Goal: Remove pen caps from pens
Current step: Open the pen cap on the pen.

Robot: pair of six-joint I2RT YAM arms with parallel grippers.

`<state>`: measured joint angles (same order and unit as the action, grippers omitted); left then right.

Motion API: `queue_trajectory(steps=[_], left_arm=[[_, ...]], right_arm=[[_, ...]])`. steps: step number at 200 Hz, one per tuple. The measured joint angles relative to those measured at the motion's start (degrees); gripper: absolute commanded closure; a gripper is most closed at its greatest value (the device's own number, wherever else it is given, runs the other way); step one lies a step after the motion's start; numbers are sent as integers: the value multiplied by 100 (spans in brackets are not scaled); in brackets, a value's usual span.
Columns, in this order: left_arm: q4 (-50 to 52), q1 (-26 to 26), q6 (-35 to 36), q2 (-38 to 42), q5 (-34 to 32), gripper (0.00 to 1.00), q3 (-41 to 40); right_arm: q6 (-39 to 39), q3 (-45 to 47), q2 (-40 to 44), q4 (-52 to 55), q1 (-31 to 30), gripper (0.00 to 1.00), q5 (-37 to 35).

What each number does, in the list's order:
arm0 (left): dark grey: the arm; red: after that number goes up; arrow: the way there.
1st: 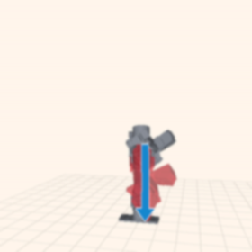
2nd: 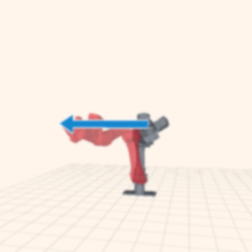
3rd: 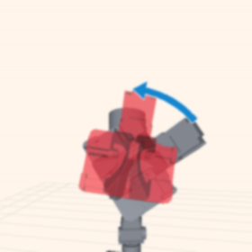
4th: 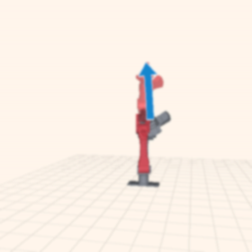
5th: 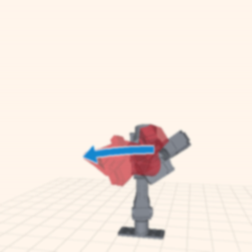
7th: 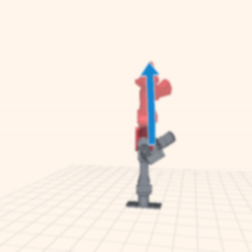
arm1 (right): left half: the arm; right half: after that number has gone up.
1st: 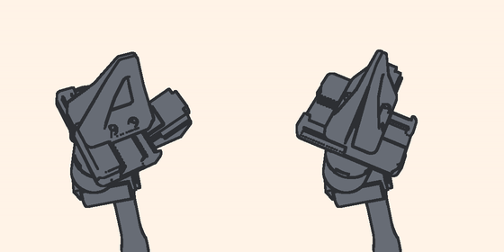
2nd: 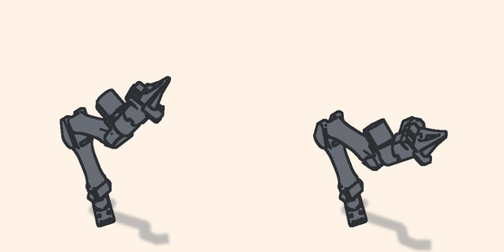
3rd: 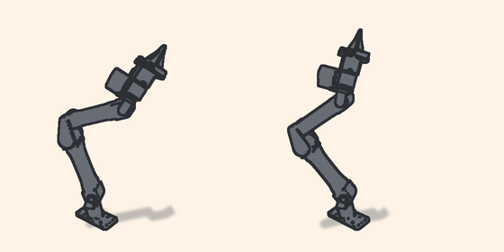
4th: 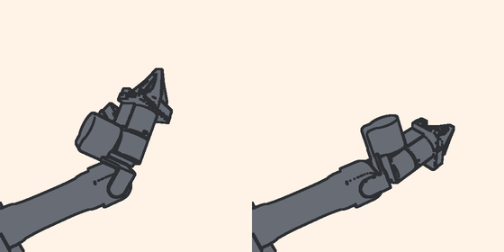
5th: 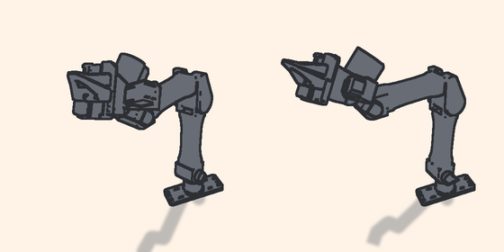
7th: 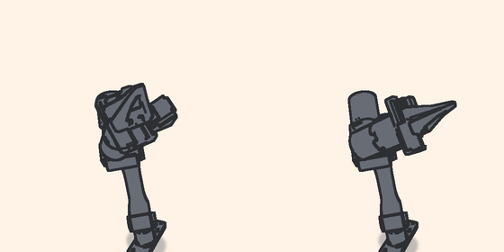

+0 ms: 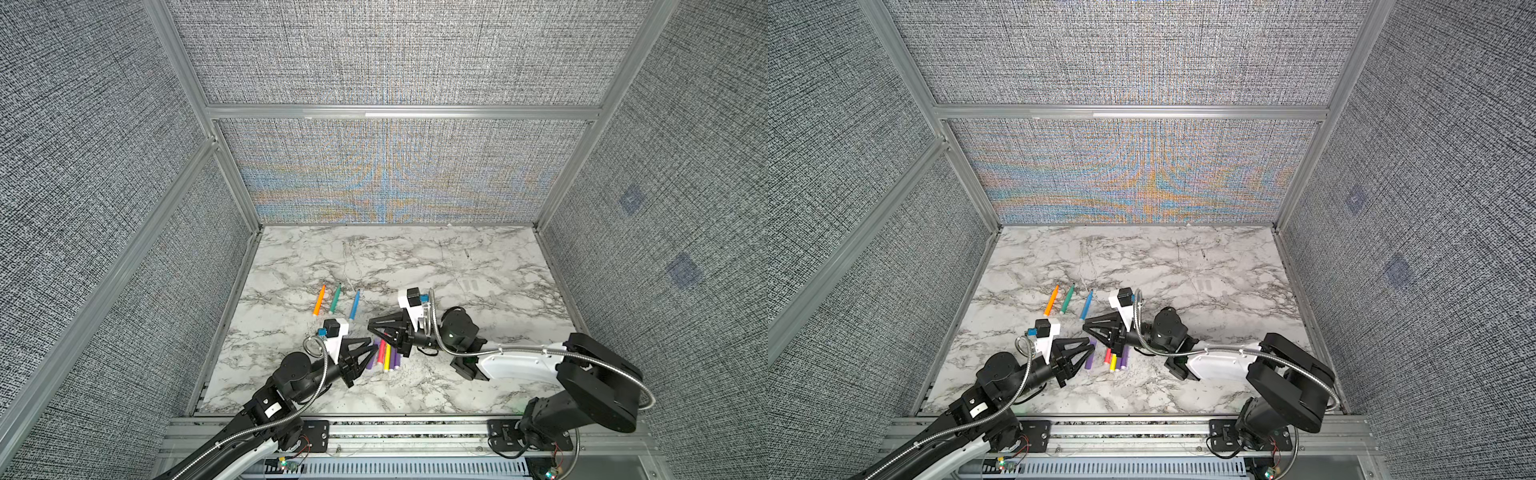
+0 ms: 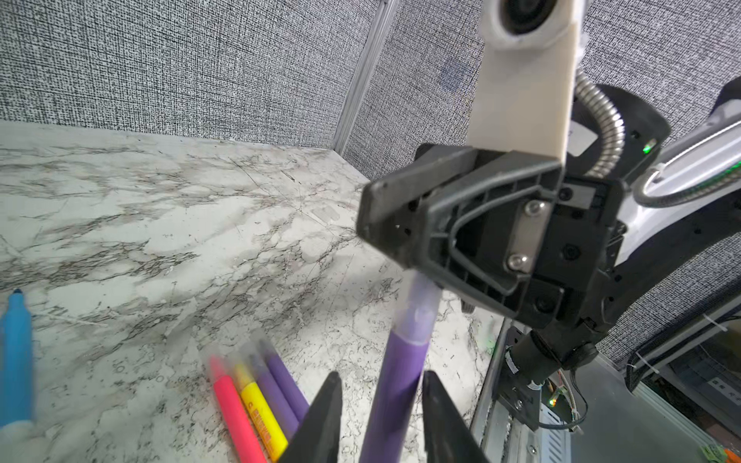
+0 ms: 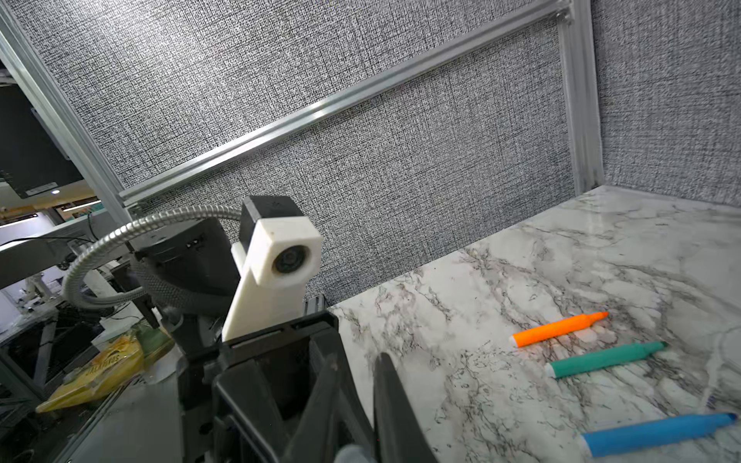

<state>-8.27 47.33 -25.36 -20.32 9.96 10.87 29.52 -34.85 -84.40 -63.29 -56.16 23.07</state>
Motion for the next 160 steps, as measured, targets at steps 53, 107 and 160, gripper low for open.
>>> queue_trajectory(steps=[53, 107, 160], left_arm=[[-308, 9, 142, -765, 83, 66, 2], [-522, 17, 356, -986, 391, 92, 55], [-579, 31, 444, -656, 597, 100, -66]], right_arm=[[-387, -267, 280, 562, -46, 100, -144], [-404, -428, 286, 800, -50, 100, -295], [-374, -544, 444, 1152, -92, 100, -356]])
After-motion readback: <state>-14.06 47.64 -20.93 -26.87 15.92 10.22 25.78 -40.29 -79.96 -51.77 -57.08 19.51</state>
